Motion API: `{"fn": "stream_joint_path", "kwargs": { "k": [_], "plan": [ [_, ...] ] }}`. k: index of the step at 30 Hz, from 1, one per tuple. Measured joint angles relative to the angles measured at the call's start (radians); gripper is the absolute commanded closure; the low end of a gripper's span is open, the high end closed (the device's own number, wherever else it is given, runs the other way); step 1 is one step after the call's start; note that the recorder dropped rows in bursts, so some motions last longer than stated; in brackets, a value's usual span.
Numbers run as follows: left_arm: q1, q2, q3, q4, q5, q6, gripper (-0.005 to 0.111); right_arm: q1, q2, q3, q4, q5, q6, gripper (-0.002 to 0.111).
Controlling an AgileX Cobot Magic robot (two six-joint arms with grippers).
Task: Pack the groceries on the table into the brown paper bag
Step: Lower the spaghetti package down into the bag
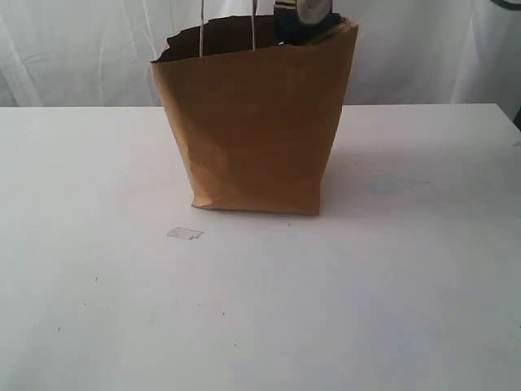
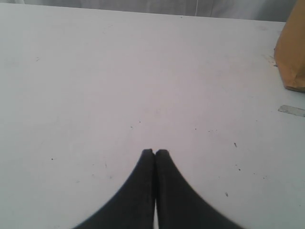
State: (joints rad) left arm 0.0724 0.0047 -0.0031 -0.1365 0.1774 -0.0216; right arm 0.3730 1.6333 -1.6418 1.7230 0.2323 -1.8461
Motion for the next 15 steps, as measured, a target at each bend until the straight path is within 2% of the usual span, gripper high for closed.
{"fn": "stream_joint_path", "kwargs": {
  "k": [15],
  "plan": [
    [0.0, 0.0, 0.0, 0.0, 0.0, 0.0, 0.107, 0.0, 0.082, 0.0, 0.001, -0.015, 0.015, 0.108]
  ]
}}
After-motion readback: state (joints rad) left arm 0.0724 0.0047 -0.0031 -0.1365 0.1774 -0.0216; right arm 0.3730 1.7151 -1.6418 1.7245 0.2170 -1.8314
